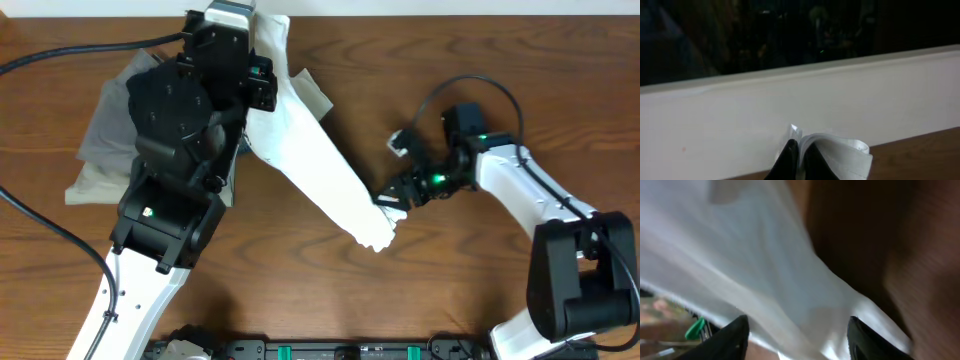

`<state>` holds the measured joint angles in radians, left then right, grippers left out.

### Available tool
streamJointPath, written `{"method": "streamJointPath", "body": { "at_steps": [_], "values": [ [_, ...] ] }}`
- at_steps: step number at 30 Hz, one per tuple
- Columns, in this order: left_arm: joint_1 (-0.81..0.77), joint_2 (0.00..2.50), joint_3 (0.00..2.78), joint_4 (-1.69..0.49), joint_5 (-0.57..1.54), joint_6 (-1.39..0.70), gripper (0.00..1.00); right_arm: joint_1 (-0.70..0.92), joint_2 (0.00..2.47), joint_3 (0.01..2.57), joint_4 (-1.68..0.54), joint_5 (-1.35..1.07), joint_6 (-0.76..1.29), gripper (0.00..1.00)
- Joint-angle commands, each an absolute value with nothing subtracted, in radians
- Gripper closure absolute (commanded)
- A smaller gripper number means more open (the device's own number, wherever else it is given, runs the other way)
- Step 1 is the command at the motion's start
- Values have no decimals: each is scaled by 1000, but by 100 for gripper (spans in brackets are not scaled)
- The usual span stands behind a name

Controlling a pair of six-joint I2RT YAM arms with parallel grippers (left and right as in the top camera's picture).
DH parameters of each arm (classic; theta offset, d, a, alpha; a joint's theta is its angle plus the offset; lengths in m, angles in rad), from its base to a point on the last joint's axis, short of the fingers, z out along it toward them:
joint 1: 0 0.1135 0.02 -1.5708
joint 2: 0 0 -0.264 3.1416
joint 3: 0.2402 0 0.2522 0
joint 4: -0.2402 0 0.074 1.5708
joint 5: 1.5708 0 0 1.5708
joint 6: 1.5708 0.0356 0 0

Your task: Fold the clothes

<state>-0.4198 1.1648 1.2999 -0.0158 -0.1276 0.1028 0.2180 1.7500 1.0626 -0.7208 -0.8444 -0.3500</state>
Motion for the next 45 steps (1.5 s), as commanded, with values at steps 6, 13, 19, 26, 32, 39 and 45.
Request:
{"method": "streamJointPath", "body": {
  "at_steps": [6,13,19,26,32,39,45],
  "values": [
    [-417,1145,1309,39,-115,104,94,339,1753,1062,-730,-816,-417,35],
    [-417,1145,1309,50,-222,150,94,345,1753,1062,-783,-799,-434,30],
    [-417,1151,1309,50,-222,156,94,340,1752,1062,-831,-807,-455,30],
    [-417,1159,1309,51,-284,165,94,340,1703,1063,-862,-850,-453,30],
    [-430,1169,1309,81,-308,176,94,353,1567,1063,-866,-739,-369,25],
    [-506,1209,1309,169,-361,205,94,467,1519,1063,-871,-632,-364,27],
    [-593,1243,1310,294,-371,299,94,545,1522,1063,-842,-579,-363,28]
  ]
}}
